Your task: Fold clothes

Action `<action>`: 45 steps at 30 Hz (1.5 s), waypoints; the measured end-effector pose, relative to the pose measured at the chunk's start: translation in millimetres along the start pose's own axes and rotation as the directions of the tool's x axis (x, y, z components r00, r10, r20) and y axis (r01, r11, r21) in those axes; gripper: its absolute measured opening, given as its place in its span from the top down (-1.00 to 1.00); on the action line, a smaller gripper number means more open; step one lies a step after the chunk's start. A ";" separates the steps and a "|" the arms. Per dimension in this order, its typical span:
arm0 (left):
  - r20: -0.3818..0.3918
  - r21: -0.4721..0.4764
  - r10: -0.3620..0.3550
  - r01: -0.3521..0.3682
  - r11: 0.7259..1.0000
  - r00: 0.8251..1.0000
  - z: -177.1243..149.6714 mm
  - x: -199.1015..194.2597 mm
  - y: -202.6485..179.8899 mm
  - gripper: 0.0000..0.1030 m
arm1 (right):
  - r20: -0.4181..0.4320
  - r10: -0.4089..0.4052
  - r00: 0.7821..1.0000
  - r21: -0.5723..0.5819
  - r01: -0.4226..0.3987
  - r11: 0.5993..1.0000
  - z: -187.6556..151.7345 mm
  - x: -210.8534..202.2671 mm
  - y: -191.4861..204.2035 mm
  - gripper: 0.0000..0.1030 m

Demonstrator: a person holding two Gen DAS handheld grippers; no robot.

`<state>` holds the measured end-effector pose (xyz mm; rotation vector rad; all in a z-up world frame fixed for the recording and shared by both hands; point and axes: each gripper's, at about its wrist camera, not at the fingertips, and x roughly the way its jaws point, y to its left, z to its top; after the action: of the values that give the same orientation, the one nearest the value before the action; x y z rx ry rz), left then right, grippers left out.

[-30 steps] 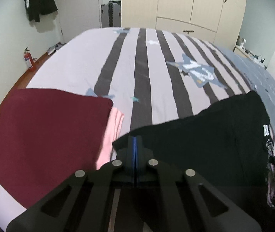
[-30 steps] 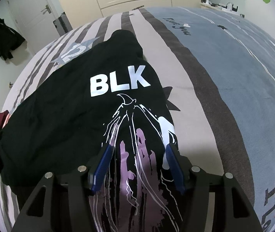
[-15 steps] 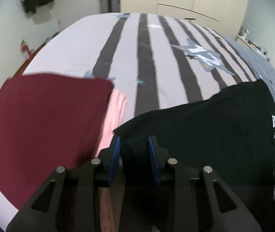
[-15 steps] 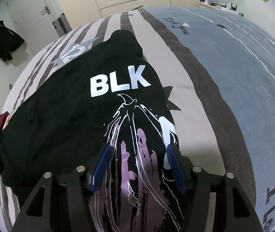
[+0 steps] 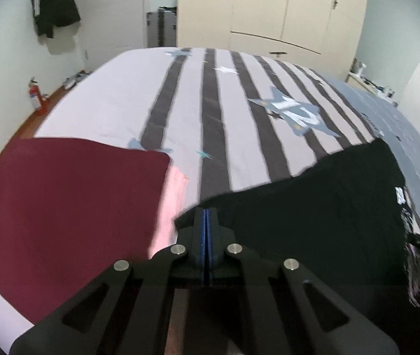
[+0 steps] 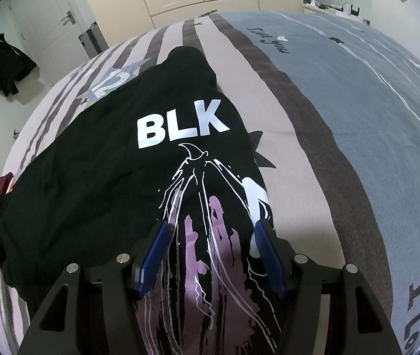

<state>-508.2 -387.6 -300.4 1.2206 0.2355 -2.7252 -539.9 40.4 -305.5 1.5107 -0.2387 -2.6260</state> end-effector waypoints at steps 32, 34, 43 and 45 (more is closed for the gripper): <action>-0.208 0.069 -0.179 0.197 0.978 0.962 43.8 85.2 -98.4 0.39 | 0.041 0.079 0.996 -0.034 -0.078 0.996 2.2 -17.8 19.7 -0.12; -0.241 0.070 -0.163 0.185 0.980 0.957 55.8 98.8 -97.5 0.39 | 0.040 0.082 0.996 -0.033 -0.081 0.996 3.6 -17.7 16.1 -0.12; -0.158 0.162 -0.168 0.194 0.968 0.973 57.4 78.2 -105.5 0.96 | 0.031 0.103 0.994 -0.003 -0.103 0.995 0.6 -14.2 5.0 -0.12; -0.135 0.173 -0.166 0.188 0.967 0.977 63.2 70.5 -103.5 0.96 | 0.030 0.108 0.994 0.002 -0.108 0.994 -0.2 -13.5 5.5 -0.12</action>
<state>-620.9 -304.1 -303.1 1.4819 0.1108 -2.8832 -532.9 37.2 -293.1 1.4187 -0.3191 -2.5663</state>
